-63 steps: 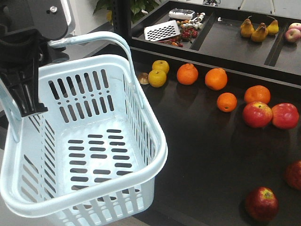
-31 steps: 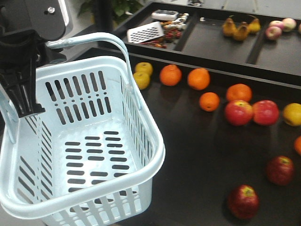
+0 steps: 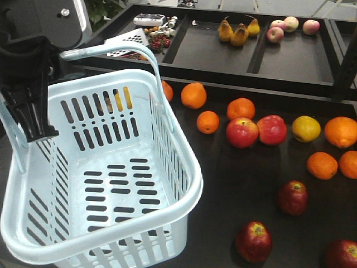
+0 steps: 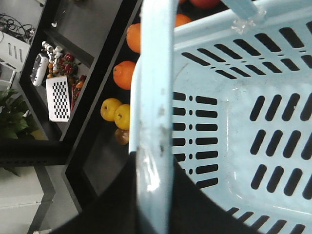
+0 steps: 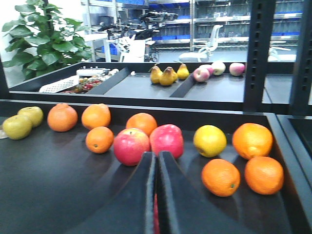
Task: Pick three apples into basket with both arms
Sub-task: 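Drive the base up to the fruit table holding the basket with the left gripper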
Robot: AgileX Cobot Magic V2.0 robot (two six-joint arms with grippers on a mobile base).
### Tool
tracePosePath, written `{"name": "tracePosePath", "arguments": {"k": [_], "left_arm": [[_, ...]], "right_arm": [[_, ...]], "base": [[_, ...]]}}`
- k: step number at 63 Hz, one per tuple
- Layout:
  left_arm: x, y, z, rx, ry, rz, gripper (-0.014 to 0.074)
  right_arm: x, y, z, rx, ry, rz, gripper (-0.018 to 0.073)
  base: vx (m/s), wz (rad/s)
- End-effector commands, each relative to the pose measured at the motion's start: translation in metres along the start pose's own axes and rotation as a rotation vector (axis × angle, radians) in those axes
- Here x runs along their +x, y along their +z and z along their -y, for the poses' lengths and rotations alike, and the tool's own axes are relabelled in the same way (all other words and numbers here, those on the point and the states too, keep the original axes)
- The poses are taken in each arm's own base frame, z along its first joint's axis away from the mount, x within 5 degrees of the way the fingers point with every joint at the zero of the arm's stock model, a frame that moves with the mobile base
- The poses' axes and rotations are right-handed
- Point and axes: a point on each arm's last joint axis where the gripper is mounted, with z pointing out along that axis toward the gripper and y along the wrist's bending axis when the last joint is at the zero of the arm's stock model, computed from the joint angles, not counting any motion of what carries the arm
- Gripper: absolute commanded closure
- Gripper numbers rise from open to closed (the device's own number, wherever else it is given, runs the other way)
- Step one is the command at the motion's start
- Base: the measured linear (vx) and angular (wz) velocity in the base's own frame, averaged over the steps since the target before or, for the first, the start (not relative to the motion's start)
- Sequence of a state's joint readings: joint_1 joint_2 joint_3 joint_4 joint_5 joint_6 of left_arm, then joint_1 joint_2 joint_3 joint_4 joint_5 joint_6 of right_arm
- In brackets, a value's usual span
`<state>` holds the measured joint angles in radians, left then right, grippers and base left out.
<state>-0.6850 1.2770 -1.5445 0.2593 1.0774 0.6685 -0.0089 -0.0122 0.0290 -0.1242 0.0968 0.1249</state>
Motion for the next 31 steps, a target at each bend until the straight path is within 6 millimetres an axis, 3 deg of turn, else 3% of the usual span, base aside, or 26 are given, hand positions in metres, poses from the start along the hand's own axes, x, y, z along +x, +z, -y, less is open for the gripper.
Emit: {"name": "tracePosePath", "arguments": {"k": [1,31], "left_arm": [[-0.0052,-0.0199,-0.0123,-0.099,-0.022,0.092,0.0603],[-0.0027,-0.0197,-0.0146,-0.118,-0.012,0.071,0.0603]], "right_arm": [[-0.0035,-0.0006,-0.0008,-0.008,-0.012,0.079,0.0568],[-0.004,-0.0006,-0.0008,-0.007,-0.012,0.084,0.0568]], "base": [[0.04,-0.17],[0.05,-0.24]]}}
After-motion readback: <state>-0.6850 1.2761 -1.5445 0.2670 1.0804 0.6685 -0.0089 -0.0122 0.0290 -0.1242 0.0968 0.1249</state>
